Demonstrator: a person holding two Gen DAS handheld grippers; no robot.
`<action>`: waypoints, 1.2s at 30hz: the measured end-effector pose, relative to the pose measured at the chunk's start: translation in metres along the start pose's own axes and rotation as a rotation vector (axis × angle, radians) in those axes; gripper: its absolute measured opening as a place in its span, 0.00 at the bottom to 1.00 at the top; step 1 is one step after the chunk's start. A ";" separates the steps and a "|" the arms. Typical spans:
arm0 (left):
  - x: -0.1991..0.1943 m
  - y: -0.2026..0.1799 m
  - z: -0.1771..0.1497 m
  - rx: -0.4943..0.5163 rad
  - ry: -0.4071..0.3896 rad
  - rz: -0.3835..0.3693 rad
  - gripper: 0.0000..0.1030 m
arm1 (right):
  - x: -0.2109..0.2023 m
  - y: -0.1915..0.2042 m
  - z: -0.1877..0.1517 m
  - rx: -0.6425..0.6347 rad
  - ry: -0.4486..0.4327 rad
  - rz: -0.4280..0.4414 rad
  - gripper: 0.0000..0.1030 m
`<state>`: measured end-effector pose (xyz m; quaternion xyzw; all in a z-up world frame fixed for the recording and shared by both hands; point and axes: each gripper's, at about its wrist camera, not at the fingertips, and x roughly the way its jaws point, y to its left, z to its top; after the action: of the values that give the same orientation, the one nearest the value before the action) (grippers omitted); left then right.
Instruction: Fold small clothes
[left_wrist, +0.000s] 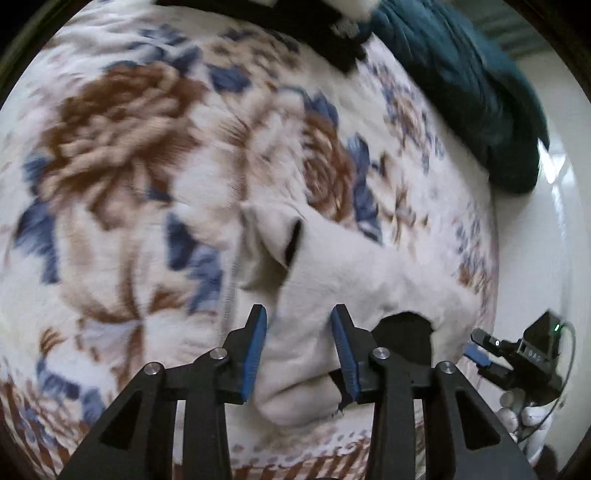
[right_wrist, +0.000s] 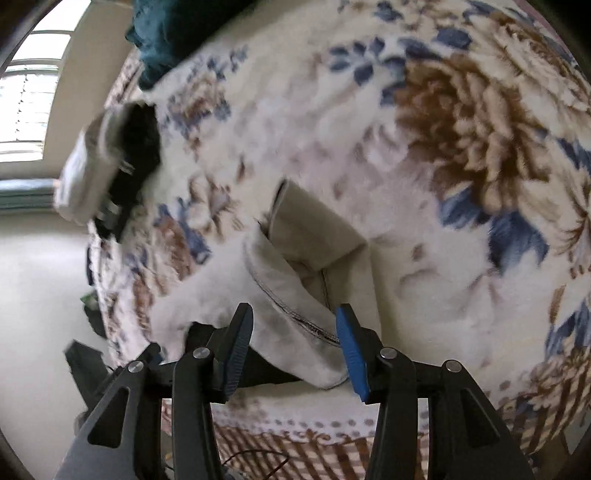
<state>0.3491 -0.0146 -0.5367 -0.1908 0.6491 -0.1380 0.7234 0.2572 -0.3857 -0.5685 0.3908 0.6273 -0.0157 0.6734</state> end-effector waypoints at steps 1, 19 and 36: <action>0.002 -0.004 -0.001 0.032 -0.014 0.042 0.30 | 0.004 0.001 -0.005 0.001 0.014 0.008 0.11; -0.019 -0.008 0.004 0.085 -0.030 0.081 0.25 | 0.018 0.074 0.041 -0.466 -0.010 -0.292 0.61; -0.015 -0.008 0.018 0.050 -0.063 0.085 0.25 | 0.001 -0.020 0.068 0.175 0.019 0.075 0.51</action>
<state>0.3654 -0.0133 -0.5183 -0.1492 0.6297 -0.1174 0.7533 0.3035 -0.4360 -0.5851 0.4713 0.6150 -0.0416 0.6307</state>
